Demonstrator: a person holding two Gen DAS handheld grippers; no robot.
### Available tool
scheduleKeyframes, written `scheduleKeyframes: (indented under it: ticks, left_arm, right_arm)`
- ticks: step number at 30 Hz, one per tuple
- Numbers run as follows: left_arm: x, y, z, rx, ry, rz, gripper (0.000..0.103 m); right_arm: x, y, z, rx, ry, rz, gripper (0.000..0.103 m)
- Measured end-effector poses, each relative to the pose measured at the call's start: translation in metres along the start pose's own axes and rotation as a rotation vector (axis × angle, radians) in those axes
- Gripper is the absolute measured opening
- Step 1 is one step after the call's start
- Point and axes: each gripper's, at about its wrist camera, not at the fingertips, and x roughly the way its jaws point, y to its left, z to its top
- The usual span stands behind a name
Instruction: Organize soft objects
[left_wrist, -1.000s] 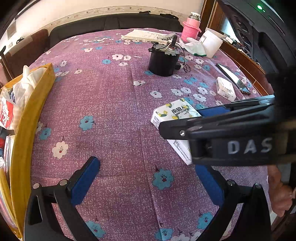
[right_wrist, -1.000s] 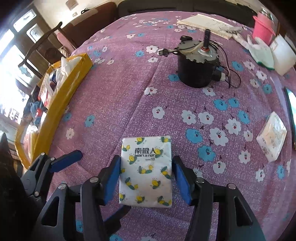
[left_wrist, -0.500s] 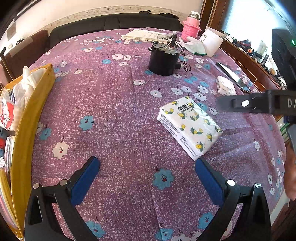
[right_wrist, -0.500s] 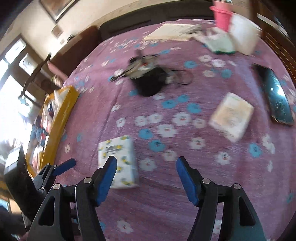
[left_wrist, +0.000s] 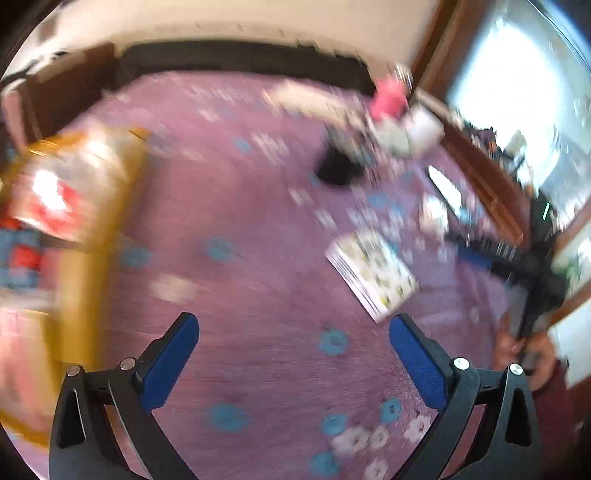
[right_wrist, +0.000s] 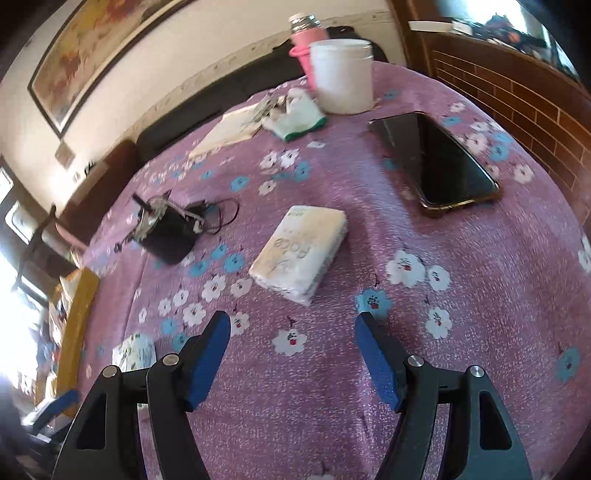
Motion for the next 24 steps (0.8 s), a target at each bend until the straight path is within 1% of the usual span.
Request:
scheduleKeyframes:
  ticks: [1,2,3,4,5,6,7,9,10,11,13,14,15,17,18,19,20,22,24]
  left_arm:
    - [-0.018,0.013,0.005,-0.013,-0.040,0.024,0.103]
    - [-0.039,0.031,0.012,-0.031,-0.084,0.074,0.103]
    - [-0.051,0.046,0.017,-0.046,-0.110,0.130,0.103]
    - [-0.062,0.065,0.024,-0.063,-0.130,0.206,0.103]
    - [-0.068,0.087,0.032,-0.084,-0.132,0.312,0.103]
    - [-0.066,0.109,0.039,-0.099,-0.110,0.409,0.103]
    - [-0.061,0.127,0.045,-0.109,-0.084,0.458,0.103]
    - [-0.051,0.153,0.057,-0.134,-0.062,0.525,0.103]
    - [-0.043,0.163,0.065,-0.135,-0.057,0.560,0.103]
    - [-0.030,0.172,0.078,-0.116,-0.050,0.605,0.103]
    - [-0.010,0.180,0.088,-0.093,-0.027,0.644,0.103]
    - [0.007,0.181,0.091,-0.077,0.022,0.651,0.103]
    - [0.028,0.180,0.090,-0.047,0.114,0.674,0.103]
    - [0.044,0.178,0.084,0.009,0.205,0.729,0.103]
    - [0.043,0.176,0.081,0.023,0.225,0.723,0.103]
    - [0.035,0.176,0.079,0.014,0.232,0.685,0.103]
    - [0.026,0.177,0.078,-0.006,0.216,0.661,0.103]
    - [0.012,0.177,0.083,-0.022,0.168,0.660,0.103]
    - [0.005,0.176,0.097,-0.026,0.118,0.669,0.103]
  right_arm:
    - [-0.002,-0.002,-0.001,0.005,-0.013,0.004,0.074]
    - [-0.001,-0.004,-0.003,0.005,-0.021,0.001,0.074]
    - [-0.002,-0.005,-0.004,0.005,-0.029,-0.001,0.074]
    - [-0.002,-0.006,-0.004,0.010,-0.033,0.005,0.074]
    - [-0.002,-0.006,-0.004,0.012,-0.035,0.009,0.076]
    - [-0.002,-0.006,-0.004,0.012,-0.036,0.012,0.076]
    - [-0.001,-0.005,-0.004,0.008,-0.038,0.008,0.076]
    - [0.000,-0.003,-0.005,-0.006,-0.039,-0.004,0.078]
    - [0.000,-0.001,-0.006,-0.014,-0.039,-0.009,0.079]
    - [0.000,0.001,-0.007,-0.021,-0.039,-0.018,0.079]
    - [0.001,0.002,-0.008,-0.031,-0.041,-0.031,0.079]
    - [0.000,0.002,-0.008,-0.031,-0.042,-0.034,0.079]
    - [0.000,0.002,-0.008,-0.028,-0.044,-0.037,0.079]
    - [-0.001,0.000,-0.009,-0.018,-0.049,-0.041,0.079]
    - [-0.001,-0.001,-0.009,-0.015,-0.050,-0.038,0.079]
    - [-0.001,-0.002,-0.008,-0.012,-0.050,-0.035,0.080]
    - [0.000,-0.002,-0.008,-0.012,-0.049,-0.030,0.083]
    - [0.001,0.000,-0.008,-0.018,-0.047,-0.025,0.086]
    - [0.002,0.002,-0.007,-0.029,-0.043,-0.027,0.088]
